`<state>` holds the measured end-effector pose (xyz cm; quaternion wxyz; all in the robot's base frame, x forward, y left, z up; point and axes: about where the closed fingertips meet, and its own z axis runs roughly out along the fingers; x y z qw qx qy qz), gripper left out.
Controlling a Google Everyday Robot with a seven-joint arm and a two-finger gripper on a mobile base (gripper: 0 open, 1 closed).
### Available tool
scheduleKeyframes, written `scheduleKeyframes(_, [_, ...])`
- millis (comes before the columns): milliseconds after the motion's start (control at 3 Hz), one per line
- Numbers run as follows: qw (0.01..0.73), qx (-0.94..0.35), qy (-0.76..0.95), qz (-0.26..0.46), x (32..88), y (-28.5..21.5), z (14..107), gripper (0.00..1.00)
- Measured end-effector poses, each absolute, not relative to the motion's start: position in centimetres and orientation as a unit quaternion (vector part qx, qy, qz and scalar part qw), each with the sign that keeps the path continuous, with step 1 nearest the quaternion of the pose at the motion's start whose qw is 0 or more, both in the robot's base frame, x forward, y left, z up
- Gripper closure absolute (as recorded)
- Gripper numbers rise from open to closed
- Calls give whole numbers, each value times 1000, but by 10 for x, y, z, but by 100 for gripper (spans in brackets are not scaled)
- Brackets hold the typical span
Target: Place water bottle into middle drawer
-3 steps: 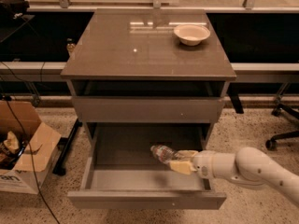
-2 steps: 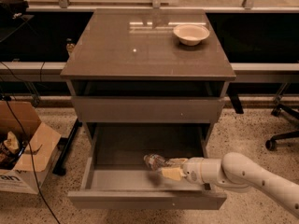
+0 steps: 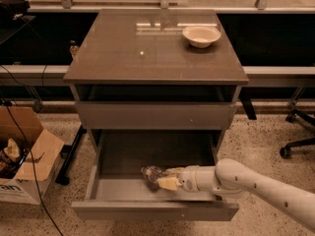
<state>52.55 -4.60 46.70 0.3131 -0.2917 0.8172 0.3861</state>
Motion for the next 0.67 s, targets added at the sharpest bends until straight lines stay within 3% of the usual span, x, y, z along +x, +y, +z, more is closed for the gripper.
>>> scheduleKeyframes(667, [309, -304, 815, 385, 533, -27, 460, 5])
